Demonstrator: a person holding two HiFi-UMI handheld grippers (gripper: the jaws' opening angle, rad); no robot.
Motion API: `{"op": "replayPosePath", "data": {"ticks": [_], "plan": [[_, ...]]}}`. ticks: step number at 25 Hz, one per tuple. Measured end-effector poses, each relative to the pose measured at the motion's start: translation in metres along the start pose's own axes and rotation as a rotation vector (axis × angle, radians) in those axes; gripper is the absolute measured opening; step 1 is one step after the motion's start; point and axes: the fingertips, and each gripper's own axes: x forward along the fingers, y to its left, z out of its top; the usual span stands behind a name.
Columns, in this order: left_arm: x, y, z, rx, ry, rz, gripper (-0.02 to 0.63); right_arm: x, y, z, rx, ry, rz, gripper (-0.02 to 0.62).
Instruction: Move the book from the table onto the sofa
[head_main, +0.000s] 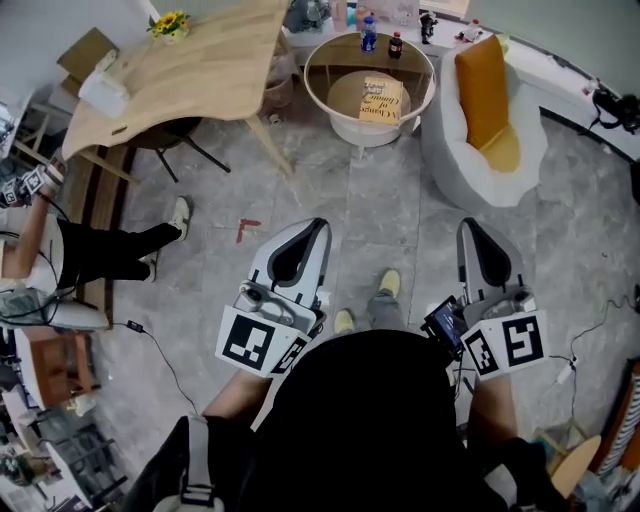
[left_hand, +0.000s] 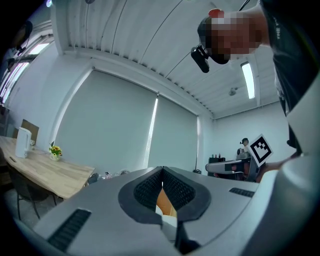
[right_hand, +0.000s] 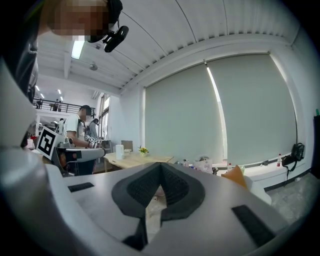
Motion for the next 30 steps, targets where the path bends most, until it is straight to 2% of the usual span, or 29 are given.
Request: {"op": "replayPosePath", "data": {"ticks": [8,14,30], "plan": [[0.071,-0.014,0.002,0.016,0.009,-0.013,0.014,0.015,-0.067,0.007,0.022,-0.016,-0.004,0.009],[0.109,-0.026,0.002,0.040,0.014,-0.003,0.014,0.026,-0.102,0.010,0.030,-0.027,0.022,0.009],[0.162,-0.048,0.007,0.077,0.010,0.022,0.014,0.046,-0.148,0.012,0.052,-0.051,0.080,0.009]]}}
